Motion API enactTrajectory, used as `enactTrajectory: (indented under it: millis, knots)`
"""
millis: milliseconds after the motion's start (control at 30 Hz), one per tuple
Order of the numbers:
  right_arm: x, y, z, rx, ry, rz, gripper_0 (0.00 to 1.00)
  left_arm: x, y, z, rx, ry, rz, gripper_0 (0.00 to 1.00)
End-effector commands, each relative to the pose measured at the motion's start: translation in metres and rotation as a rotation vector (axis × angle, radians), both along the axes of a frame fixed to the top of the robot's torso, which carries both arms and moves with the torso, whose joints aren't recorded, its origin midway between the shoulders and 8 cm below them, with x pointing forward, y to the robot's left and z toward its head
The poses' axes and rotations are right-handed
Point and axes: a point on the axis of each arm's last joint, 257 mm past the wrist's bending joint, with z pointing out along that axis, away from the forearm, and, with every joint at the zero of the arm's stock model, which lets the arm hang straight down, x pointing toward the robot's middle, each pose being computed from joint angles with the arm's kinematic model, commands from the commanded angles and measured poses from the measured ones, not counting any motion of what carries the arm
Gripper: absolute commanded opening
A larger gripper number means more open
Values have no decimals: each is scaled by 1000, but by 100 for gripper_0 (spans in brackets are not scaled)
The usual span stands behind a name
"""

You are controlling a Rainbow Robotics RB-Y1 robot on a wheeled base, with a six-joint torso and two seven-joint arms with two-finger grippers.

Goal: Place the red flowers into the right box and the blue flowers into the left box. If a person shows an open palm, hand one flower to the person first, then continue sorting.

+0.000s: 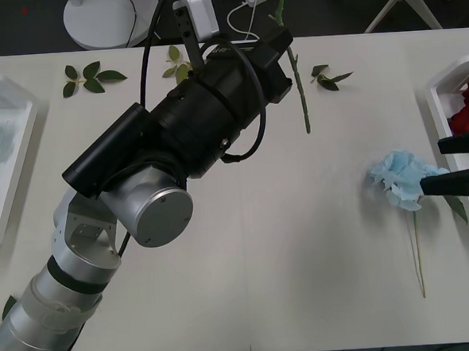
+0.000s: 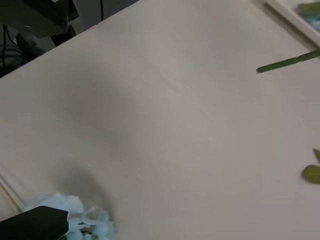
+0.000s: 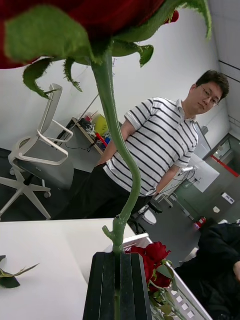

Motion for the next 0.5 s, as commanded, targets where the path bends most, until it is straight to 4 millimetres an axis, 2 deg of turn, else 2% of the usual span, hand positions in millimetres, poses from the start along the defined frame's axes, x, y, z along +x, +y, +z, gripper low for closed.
enactTrajectory:
  millis: [33,233,500]
  knots:
    - [22,21,37,105,-106,65,100,-15,-17,31,-80,-9,-66,0]
    - [35,39,46,165,-154,103,100,-15,-17,31,-80,-9,-66,0]
    - [49,91,54,291,-190,128,100,-15,-17,31,-80,-9,-66,0]
